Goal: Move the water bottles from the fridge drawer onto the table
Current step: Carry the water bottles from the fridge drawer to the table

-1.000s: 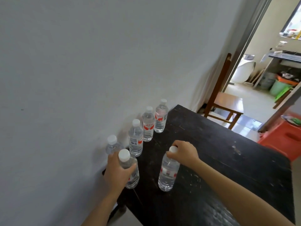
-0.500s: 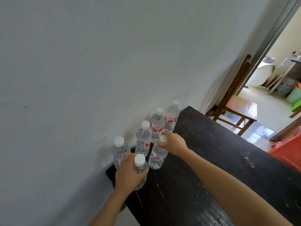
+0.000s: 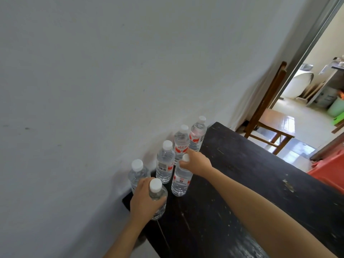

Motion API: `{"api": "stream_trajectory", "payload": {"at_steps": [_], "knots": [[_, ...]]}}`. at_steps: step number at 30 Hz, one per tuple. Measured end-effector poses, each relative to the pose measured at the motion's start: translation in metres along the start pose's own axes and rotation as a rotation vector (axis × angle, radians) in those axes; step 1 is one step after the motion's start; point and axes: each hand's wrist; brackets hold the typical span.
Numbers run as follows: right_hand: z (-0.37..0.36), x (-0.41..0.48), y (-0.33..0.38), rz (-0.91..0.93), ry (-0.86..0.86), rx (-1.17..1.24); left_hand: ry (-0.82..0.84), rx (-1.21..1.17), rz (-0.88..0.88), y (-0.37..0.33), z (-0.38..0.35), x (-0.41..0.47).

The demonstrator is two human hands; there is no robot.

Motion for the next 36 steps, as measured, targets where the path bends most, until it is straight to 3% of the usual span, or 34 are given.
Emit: {"api": "stream_trajectory", "payload": {"at_steps": [7, 17, 31, 36], "knots": [[-0.005, -0.003, 0.003, -0.038, -0.044, 0.036, 0.08, 0.007, -0.023, 0.004, -0.002, 0.002], [-0.004, -0.01, 0.006, -0.065, -0.027, 0.05, -0.043, -0.043, -0.018, 0.004, -0.013, -0.002], [-0.002, -0.02, 0.009, -0.087, -0.018, 0.013, 0.002, -0.118, -0.048, 0.016, -0.014, -0.01], [0.007, -0.047, -0.013, -0.066, -0.132, 0.016, -0.049, -0.114, -0.084, 0.013, -0.005, -0.029]]}}
Point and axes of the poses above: each hand's wrist, its own x-axis towards the middle knuckle, its own z-axis out of the back of the hand, y = z × x, and after that the axes turned 6 degrees about y, right-handed
